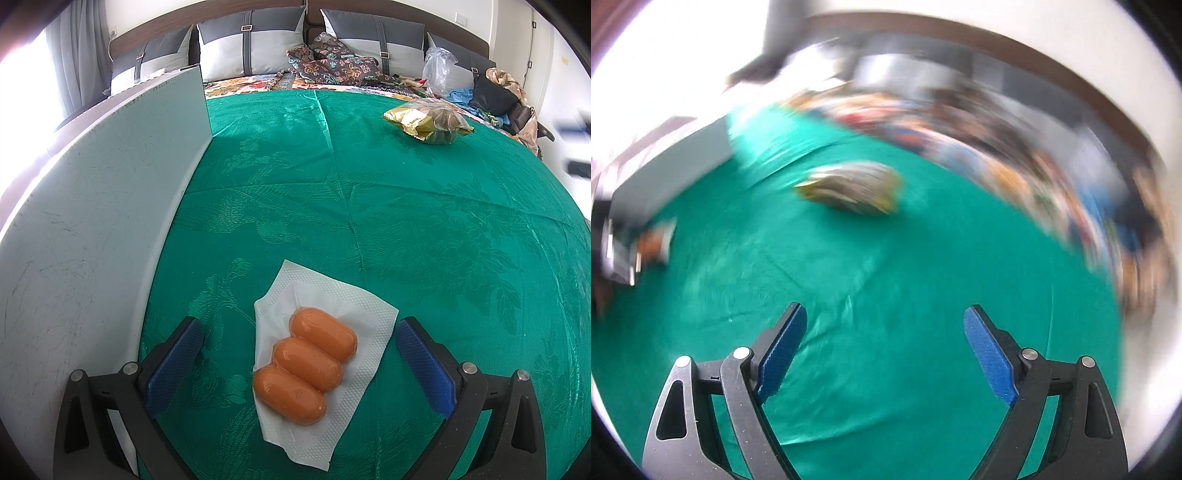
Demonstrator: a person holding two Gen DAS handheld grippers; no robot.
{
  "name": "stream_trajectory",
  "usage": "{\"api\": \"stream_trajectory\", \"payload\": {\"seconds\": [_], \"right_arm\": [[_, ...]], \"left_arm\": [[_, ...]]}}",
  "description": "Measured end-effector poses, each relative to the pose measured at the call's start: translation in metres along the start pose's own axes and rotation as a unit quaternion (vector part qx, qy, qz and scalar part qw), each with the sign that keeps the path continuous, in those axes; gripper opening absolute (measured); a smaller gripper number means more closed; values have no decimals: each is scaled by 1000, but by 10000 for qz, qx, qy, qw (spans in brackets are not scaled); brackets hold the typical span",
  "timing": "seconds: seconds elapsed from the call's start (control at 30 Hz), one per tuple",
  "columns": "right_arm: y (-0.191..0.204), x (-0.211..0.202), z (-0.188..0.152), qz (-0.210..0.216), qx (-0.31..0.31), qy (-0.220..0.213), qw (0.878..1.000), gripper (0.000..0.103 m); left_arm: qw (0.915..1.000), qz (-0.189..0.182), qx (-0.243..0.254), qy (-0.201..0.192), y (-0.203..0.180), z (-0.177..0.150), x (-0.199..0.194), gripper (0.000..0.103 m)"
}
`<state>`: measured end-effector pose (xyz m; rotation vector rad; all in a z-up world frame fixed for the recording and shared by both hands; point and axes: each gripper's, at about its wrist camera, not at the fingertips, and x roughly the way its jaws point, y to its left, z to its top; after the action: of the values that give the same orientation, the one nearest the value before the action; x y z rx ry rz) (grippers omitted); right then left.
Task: Organize snacks
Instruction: 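Grasp the clear gold-bordered snack bag with the right tool and lift it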
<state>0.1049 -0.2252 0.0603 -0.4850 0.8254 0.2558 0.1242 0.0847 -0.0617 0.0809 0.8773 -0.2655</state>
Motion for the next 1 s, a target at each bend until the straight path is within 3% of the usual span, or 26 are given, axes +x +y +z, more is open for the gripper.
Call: {"api": "stream_trajectory", "payload": {"seconds": [0.07,0.17,0.3,0.4,0.47,0.53,0.57,0.6,0.63,0.7,0.77,0.83,1.0], "right_arm": [[14,25,35,-166,-1495,314,9881,89],[38,73,77,-371,-3006,768,9499,89],[71,125,109,-293,-4190,965,9024,89],[90,175,124,-537,-5030,1192,8543,89],[93,195,128,-555,-5234,1282,8405,89],[88,216,141,-447,-4838,1796,8554,90],[82,218,152,-189,-4363,1895,8794,86],[73,220,164,167,-3681,2127,9050,74],[56,222,175,385,-2576,2361,9362,70],[33,205,176,617,-1022,2196,9683,66],[25,176,158,1112,41,1760,9781,66],[31,136,123,1228,1001,1357,9780,66],[71,51,28,1066,2492,1186,9552,66]], "left_arm": [[10000,0,0,0,0,0,0,103],[10000,-1,-1,0,0,0,0,103],[10000,0,-1,0,0,0,0,103],[10000,-4,-4,-1,0,0,0,103],[10000,-8,-4,-1,0,0,1,103],[10000,-15,-8,-4,1,0,1,103],[10000,-16,-6,-2,0,0,1,103],[10000,-17,-5,-1,0,0,2,103],[10000,-19,-4,-4,0,-1,2,103],[10000,-18,-2,0,-1,1,3,103],[10000,-17,2,-1,-1,1,3,103],[10000,-11,4,-2,-1,-1,0,103],[10000,-11,6,-1,-1,0,-1,103]]}}
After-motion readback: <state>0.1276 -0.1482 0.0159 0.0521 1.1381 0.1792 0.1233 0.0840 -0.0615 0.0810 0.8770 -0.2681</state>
